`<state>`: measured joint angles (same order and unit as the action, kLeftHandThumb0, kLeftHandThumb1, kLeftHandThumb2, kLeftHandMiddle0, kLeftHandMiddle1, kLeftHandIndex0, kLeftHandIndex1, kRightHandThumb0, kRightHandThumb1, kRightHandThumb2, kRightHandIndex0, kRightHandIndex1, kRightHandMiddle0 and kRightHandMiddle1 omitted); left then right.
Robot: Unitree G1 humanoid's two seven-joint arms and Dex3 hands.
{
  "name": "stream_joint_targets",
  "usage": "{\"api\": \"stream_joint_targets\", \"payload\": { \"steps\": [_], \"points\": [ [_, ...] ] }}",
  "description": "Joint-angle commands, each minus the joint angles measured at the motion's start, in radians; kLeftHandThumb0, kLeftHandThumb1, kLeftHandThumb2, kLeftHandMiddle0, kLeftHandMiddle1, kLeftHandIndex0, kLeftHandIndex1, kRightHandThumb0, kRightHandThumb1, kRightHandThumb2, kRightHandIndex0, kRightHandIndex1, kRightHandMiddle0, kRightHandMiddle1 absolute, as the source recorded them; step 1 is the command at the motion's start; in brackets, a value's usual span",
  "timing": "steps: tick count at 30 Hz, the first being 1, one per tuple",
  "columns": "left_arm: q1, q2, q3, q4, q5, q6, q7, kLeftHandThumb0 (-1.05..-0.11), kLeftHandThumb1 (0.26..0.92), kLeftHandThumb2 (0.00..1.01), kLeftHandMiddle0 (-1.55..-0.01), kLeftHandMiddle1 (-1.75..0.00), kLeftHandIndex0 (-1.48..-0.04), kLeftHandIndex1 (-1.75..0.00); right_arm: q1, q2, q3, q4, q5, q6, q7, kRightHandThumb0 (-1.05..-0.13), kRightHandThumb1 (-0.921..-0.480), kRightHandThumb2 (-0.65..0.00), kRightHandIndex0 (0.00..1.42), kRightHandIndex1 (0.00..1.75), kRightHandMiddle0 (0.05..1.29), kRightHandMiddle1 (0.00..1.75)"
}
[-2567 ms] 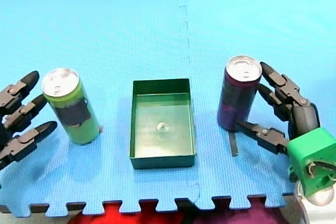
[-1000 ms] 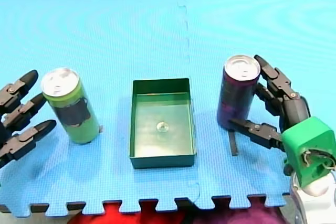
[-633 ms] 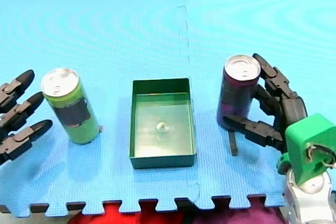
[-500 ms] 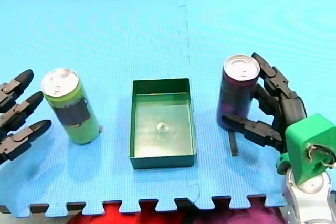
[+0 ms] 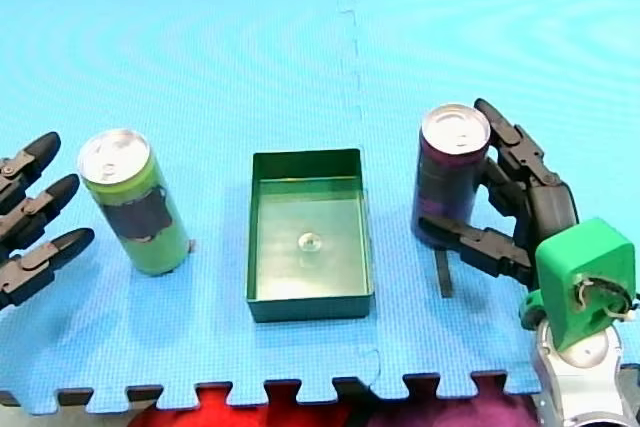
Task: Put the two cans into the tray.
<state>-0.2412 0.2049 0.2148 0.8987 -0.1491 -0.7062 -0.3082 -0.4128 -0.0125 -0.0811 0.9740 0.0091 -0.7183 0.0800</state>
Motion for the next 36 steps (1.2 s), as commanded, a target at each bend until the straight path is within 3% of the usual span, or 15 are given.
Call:
{"api": "stream_joint_targets", "payload": {
  "steps": [1, 6, 12, 18, 26, 36],
  "points": [
    [0.000, 0.006, 0.006, 0.000, -0.010, 0.001, -0.007, -1.048, 0.840, 0.00, -0.46, 0.00, -0.40, 0.00, -0.005, -0.006, 0.003, 0.002, -0.008, 0.005, -0.007, -0.711, -0.625, -0.002, 0.55, 0.00, 0.46, 0.00],
    [0.003, 0.006, 0.012, -0.002, -0.026, -0.002, -0.030, -1.048, 0.843, 0.00, -0.46, 0.00, -0.40, 0.00, -0.016, -0.004, 0.006, 0.018, -0.017, 0.015, -0.020, -0.725, -0.626, -0.001, 0.54, 0.00, 0.46, 0.00],
    [0.007, 0.007, 0.019, -0.008, -0.035, -0.005, -0.048, -1.048, 0.849, 0.00, -0.46, 0.00, -0.41, -0.01, -0.028, 0.001, 0.010, 0.040, -0.025, 0.009, -0.030, -0.734, -0.627, -0.001, 0.54, 0.00, 0.46, 0.00],
    [0.009, 0.008, 0.022, -0.012, -0.040, -0.010, -0.058, -1.048, 0.854, 0.00, -0.47, -0.01, -0.42, -0.01, -0.035, 0.001, 0.010, 0.051, -0.026, 0.005, -0.035, -0.727, -0.627, 0.000, 0.54, 0.00, 0.47, 0.00],
    [0.024, 0.010, 0.021, -0.043, -0.039, -0.007, -0.060, -1.048, 0.861, 0.01, -0.48, -0.01, -0.43, -0.01, -0.061, 0.000, 0.007, 0.085, -0.026, 0.002, -0.041, -0.708, -0.625, 0.000, 0.55, 0.00, 0.46, 0.00],
    [0.033, 0.012, 0.020, -0.062, -0.039, 0.001, -0.061, -1.048, 0.872, 0.01, -0.49, -0.01, -0.44, -0.01, -0.079, 0.000, 0.005, 0.102, -0.027, 0.001, -0.049, -0.708, -0.630, -0.002, 0.55, 0.00, 0.45, 0.00]
  ]
}}
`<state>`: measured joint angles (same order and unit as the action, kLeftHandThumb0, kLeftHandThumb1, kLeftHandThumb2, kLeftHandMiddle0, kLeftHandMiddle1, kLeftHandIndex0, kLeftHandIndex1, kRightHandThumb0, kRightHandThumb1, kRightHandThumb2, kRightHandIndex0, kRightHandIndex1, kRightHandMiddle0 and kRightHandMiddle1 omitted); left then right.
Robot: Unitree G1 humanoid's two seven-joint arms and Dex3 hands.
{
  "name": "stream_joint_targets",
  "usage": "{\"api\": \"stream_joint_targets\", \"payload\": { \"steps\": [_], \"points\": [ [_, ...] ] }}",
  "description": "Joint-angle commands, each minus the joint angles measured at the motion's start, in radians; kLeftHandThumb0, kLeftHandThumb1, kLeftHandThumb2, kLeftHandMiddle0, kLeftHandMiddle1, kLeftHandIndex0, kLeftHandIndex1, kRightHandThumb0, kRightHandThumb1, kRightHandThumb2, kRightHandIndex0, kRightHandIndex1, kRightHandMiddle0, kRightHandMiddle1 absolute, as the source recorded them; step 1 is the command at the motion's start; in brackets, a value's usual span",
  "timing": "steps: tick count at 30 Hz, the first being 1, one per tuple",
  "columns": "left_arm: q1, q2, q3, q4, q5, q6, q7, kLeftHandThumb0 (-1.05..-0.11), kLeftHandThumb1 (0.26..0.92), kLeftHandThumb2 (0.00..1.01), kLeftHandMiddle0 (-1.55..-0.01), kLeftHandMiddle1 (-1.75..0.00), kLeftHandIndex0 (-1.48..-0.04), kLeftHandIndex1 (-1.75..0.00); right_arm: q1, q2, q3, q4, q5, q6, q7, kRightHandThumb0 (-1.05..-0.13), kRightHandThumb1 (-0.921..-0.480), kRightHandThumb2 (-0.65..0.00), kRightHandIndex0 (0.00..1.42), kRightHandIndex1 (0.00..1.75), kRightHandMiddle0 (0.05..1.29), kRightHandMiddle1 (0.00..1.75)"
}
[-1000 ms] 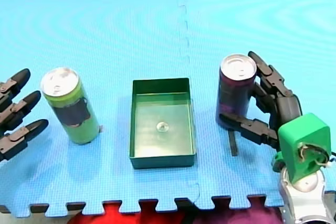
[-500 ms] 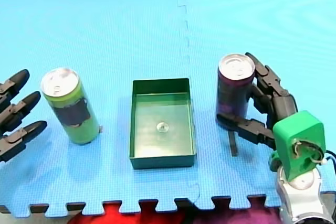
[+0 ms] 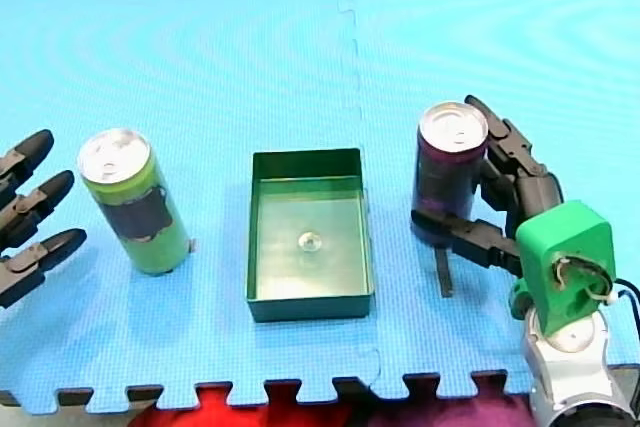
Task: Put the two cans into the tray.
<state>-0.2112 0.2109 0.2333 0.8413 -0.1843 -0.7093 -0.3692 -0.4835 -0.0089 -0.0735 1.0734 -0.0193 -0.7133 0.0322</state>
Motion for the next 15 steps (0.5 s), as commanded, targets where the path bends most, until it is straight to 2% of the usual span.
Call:
{"api": "stream_joint_targets", "payload": {
  "steps": [1, 4, 9, 15],
  "points": [
    [0.005, 0.006, 0.002, -0.007, -0.004, 0.005, -0.001, -1.048, 0.872, 0.01, -0.49, -0.01, -0.44, -0.01, -0.011, -0.004, -0.003, 0.003, 0.001, -0.004, -0.001, -0.708, -0.631, -0.002, 0.55, 0.00, 0.45, 0.00],
    [0.008, 0.007, 0.001, -0.013, -0.005, 0.007, -0.004, -1.048, 0.874, 0.01, -0.49, -0.01, -0.44, -0.01, -0.016, -0.004, -0.005, 0.006, 0.004, -0.007, 0.002, -0.708, -0.633, -0.002, 0.55, 0.00, 0.45, 0.00],
    [0.014, 0.008, 0.002, -0.025, -0.008, 0.013, -0.010, -1.048, 0.877, 0.01, -0.50, -0.01, -0.44, -0.01, -0.021, 0.003, -0.019, 0.016, 0.024, -0.020, 0.021, -0.706, -0.632, 0.000, 0.55, 0.00, 0.45, 0.00],
    [0.020, 0.007, 0.002, -0.039, -0.012, 0.019, -0.014, -1.048, 0.879, 0.01, -0.50, -0.01, -0.45, -0.01, -0.028, 0.003, -0.024, 0.024, 0.023, -0.026, 0.027, -0.709, -0.630, 0.000, 0.55, 0.00, 0.45, 0.00]
  ]
}}
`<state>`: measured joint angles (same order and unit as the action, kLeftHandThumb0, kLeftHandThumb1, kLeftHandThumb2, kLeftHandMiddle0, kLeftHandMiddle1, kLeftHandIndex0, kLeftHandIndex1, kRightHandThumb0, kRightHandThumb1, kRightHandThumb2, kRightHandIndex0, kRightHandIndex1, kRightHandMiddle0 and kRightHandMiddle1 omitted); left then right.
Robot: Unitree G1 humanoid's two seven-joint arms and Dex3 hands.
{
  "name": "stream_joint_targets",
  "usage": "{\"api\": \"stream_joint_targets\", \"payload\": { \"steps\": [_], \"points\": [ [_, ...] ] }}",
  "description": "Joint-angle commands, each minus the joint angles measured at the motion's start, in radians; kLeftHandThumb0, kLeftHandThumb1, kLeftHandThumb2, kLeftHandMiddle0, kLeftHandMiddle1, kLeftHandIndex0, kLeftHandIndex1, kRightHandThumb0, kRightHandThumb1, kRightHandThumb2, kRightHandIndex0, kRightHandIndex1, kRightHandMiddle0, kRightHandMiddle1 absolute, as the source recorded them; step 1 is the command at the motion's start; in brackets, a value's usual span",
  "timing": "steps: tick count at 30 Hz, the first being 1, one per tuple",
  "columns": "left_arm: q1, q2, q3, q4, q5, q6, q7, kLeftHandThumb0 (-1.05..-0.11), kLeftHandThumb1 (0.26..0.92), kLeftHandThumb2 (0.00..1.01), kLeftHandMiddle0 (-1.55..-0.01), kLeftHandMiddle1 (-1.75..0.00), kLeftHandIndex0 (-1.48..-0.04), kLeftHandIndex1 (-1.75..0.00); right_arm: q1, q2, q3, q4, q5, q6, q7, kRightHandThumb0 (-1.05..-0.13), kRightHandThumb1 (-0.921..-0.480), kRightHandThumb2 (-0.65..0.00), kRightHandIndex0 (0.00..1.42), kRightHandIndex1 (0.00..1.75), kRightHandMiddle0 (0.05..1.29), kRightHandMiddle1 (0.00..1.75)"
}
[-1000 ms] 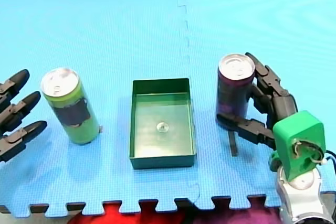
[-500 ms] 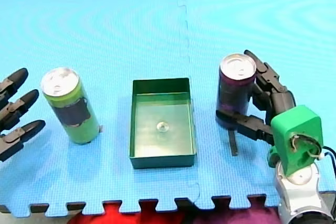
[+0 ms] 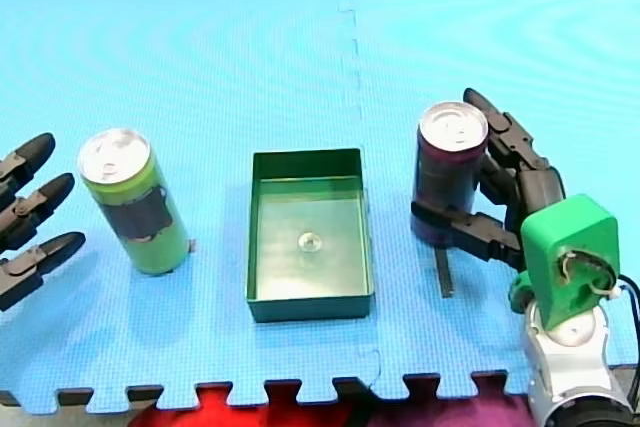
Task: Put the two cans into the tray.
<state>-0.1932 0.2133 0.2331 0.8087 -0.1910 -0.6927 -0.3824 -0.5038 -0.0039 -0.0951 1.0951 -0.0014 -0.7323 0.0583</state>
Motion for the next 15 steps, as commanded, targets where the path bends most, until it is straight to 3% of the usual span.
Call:
{"api": "stream_joint_targets", "payload": {
  "steps": [1, 15],
  "points": [
    [0.003, 0.005, 0.002, -0.008, -0.006, 0.003, -0.002, -1.048, 0.879, 0.01, -0.50, -0.01, -0.45, -0.01, -0.008, -0.002, -0.003, 0.003, 0.004, -0.008, 0.001, -0.709, -0.630, 0.000, 0.55, 0.00, 0.45, 0.00],
    [0.005, 0.008, 0.002, -0.014, -0.013, 0.003, -0.010, -1.048, 0.880, 0.00, -0.50, -0.01, -0.46, -0.01, -0.025, -0.001, -0.003, 0.015, -0.008, -0.011, -0.014, -0.704, -0.633, -0.001, 0.55, 0.00, 0.44, 0.00]
  ]
}}
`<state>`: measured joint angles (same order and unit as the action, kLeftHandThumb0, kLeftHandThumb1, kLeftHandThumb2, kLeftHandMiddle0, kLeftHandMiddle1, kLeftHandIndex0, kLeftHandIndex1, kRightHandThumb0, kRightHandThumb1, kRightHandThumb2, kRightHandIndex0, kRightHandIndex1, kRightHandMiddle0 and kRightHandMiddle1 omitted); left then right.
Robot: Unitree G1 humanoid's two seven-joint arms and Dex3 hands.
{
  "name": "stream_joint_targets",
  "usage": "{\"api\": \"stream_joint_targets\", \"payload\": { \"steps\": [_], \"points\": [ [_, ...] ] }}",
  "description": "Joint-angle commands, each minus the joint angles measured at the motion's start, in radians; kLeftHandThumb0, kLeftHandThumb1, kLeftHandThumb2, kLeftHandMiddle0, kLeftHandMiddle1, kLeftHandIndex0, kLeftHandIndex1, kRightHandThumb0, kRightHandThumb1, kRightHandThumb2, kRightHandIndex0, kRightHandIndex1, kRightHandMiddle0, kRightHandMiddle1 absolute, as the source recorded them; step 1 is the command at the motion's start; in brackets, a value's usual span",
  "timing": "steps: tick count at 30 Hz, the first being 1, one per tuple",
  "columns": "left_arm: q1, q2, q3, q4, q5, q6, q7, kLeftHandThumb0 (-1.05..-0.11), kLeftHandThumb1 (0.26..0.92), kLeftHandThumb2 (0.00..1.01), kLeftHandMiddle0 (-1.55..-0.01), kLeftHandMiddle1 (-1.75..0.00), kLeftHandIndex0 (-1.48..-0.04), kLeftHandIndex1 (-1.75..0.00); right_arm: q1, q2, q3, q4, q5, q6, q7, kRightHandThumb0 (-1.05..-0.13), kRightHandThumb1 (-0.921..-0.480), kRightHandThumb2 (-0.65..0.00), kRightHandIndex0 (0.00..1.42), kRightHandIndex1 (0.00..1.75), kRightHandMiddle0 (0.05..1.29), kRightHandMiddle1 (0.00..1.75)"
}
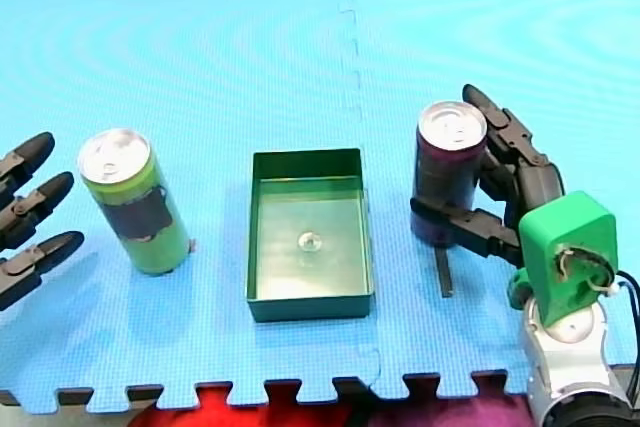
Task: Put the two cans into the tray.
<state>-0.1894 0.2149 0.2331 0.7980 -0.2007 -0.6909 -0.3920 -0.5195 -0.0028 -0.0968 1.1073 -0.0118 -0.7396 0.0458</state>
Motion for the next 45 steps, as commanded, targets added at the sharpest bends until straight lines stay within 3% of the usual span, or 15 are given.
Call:
{"api": "stream_joint_targets", "payload": {
  "steps": [1, 11, 20, 26, 27, 29, 30, 32, 34, 37, 40, 45],
  "points": [
    [0.001, 0.006, 0.002, -0.004, -0.004, 0.001, -0.001, -1.048, 0.880, 0.00, -0.50, -0.01, -0.46, -0.01, -0.011, -0.002, -0.002, 0.004, 0.003, -0.005, -0.001, -0.702, -0.633, 0.000, 0.55, 0.00, 0.44, 0.00],
    [0.011, 0.003, -0.002, -0.029, 0.000, 0.004, 0.006, -1.048, 0.884, 0.00, -0.50, -0.01, -0.46, -0.01, -0.023, 0.004, -0.008, 0.009, 0.011, 0.001, 0.007, -0.684, -0.629, 0.000, 0.54, 0.00, 0.44, 0.00],
    [0.021, 0.001, -0.007, -0.060, 0.002, 0.019, 0.015, -1.048, 0.889, 0.00, -0.50, -0.01, -0.46, 0.00, -0.037, 0.006, -0.011, 0.010, 0.019, 0.032, 0.028, -0.678, -0.624, 0.000, 0.53, 0.00, 0.44, 0.00],
    [0.026, 0.003, -0.009, -0.072, 0.003, 0.028, 0.018, -1.048, 0.894, 0.01, -0.50, 0.00, -0.46, 0.00, -0.045, 0.007, -0.007, 0.016, 0.012, 0.041, 0.017, -0.684, -0.626, -0.001, 0.53, 0.00, 0.43, 0.00],
    [0.027, 0.003, -0.009, -0.075, 0.002, 0.029, 0.017, -1.048, 0.894, 0.01, -0.50, 0.00, -0.46, 0.00, -0.046, 0.009, -0.008, 0.015, 0.012, 0.042, 0.010, -0.683, -0.627, -0.001, 0.54, 0.00, 0.45, 0.01],
    [0.030, 0.002, -0.009, -0.082, -0.001, 0.032, 0.015, -1.048, 0.895, 0.01, -0.50, 0.00, -0.46, 0.00, -0.048, 0.016, -0.010, 0.012, 0.005, 0.043, -0.029, -0.653, -0.659, -0.006, 0.79, 0.05, 0.71, 0.04],
    [0.031, 0.002, -0.009, -0.086, -0.003, 0.035, 0.014, -1.048, 0.895, 0.01, -0.50, 0.00, -0.46, 0.00, -0.050, 0.019, -0.010, 0.011, -0.004, 0.042, -0.064, -0.611, -0.682, -0.009, 0.90, 0.06, 0.82, 0.05],
    [0.034, -0.001, -0.009, -0.093, -0.009, 0.041, 0.010, -1.048, 0.896, 0.00, -0.50, 0.00, -0.46, 0.00, -0.053, 0.023, -0.006, 0.010, -0.040, 0.038, -0.171, -0.527, -0.708, -0.008, 1.08, 0.07, 0.98, 0.06],
    [0.036, -0.004, -0.007, -0.099, -0.016, 0.047, 0.007, -1.048, 0.896, 0.00, -0.50, 0.00, -0.46, 0.00, -0.054, 0.024, -0.005, 0.012, -0.060, 0.020, -0.233, -0.446, -0.728, -0.006, 1.21, 0.06, 1.12, 0.05],
    [0.037, -0.007, -0.006, -0.104, -0.017, 0.049, 0.007, -1.048, 0.897, 0.00, -0.50, 0.00, -0.46, 0.00, -0.054, 0.024, -0.005, 0.020, -0.069, -0.018, -0.258, -0.408, -0.737, -0.004, 1.26, 0.05, 1.17, 0.04],
    [0.039, -0.009, -0.007, -0.115, -0.014, 0.052, 0.011, -1.048, 0.899, 0.00, -0.50, 0.00, -0.46, 0.00, -0.054, 0.022, -0.004, 0.036, -0.073, -0.060, -0.262, -0.397, -0.741, -0.004, 1.27, 0.04, 1.18, 0.03],
    [0.044, -0.010, -0.008, -0.126, -0.008, 0.053, 0.018, -1.048, 0.902, 0.00, -0.50, 0.00, -0.46, 0.00, -0.056, 0.019, -0.012, 0.054, -0.064, -0.090, -0.252, -0.385, -0.744, -0.003, 1.28, 0.03, 1.19, 0.02]
  ]
}}
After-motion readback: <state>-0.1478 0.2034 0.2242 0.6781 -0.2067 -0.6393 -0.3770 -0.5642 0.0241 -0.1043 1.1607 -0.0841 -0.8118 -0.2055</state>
